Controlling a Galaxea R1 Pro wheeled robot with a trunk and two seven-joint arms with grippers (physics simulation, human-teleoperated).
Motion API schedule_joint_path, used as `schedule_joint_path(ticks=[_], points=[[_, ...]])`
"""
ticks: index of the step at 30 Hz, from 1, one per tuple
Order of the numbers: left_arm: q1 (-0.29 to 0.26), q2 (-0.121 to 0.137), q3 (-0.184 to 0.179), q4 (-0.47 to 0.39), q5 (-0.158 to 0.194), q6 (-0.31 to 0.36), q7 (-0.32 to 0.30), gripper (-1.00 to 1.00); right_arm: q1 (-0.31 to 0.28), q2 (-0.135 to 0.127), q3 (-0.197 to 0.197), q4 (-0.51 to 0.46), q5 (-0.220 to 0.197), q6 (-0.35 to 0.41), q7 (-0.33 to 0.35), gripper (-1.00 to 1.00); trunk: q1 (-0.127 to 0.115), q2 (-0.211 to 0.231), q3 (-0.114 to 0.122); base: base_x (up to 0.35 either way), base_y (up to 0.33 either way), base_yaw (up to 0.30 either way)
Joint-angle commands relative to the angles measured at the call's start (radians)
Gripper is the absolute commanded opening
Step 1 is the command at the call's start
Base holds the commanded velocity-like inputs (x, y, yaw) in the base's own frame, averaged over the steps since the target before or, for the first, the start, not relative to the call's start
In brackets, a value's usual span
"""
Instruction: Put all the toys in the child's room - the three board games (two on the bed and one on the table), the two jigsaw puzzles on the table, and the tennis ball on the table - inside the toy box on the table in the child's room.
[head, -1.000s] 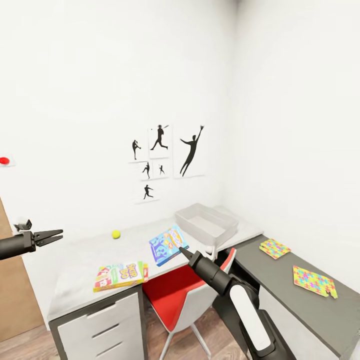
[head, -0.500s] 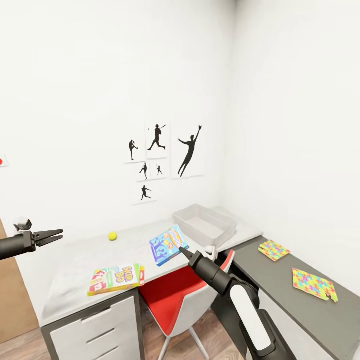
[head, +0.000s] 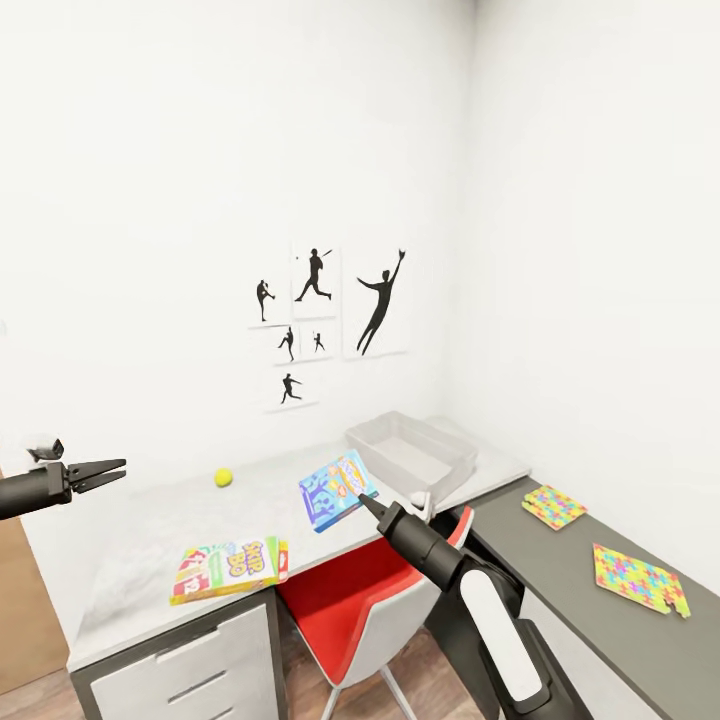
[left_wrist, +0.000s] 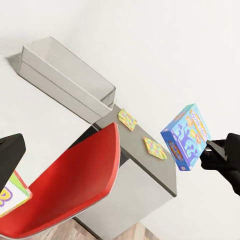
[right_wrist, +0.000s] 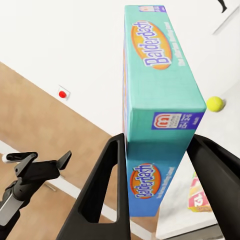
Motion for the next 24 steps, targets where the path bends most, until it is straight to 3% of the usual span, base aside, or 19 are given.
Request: schedule_joint_path(ticks=[1,13,24], points=[[0.0,0.0,0.0,0.0,-0.001,0.011,-0.004,1.0,0.0,0.001,0.0,0.0,-0.005,0.006,0.001,-1.0,0.0,-0.001,0.0,0.04,0.001,0.0],[0.0,0.0,0.0,0.0,0.0,0.011,-0.004,1.0,0.0,-0.001,-0.001,-0.005,-0.009,0.007,0.001,-1.0,0.0,-0.001,0.0,0.18,0.044,-0.001],[0.0,0.0,0.0,0.0,-0.001,0.011,-0.004,1.0,0.0,-0.002,0.0,-0.006,-0.008,0.007,0.002,-1.0,0.0,-0.001,-0.006,0.159,0.002,-0.106]])
